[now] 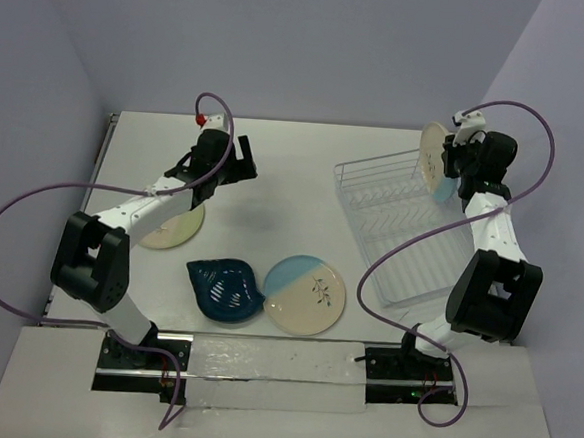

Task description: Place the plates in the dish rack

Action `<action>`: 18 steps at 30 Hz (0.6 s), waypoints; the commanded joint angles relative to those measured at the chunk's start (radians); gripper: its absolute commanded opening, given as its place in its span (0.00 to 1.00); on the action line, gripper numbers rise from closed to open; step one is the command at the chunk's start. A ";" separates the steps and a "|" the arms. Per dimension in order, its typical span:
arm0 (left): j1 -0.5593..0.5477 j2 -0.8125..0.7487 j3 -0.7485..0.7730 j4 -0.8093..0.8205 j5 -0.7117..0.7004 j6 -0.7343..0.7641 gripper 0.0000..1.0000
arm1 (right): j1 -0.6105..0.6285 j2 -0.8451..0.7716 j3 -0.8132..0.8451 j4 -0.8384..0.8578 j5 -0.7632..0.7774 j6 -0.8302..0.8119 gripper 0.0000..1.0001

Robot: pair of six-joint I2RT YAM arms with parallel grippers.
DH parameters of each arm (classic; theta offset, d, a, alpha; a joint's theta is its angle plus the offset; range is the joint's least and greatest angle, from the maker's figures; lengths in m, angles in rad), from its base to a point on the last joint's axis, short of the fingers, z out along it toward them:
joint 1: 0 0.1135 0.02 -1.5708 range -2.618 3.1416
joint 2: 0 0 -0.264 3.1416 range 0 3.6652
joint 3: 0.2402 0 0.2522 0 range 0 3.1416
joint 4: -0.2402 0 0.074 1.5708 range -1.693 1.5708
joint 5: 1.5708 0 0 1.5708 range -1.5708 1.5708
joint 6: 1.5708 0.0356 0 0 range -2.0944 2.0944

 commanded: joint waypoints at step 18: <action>0.000 0.006 0.022 0.103 0.025 0.016 0.99 | -0.008 -0.178 0.027 0.040 0.089 -0.015 0.00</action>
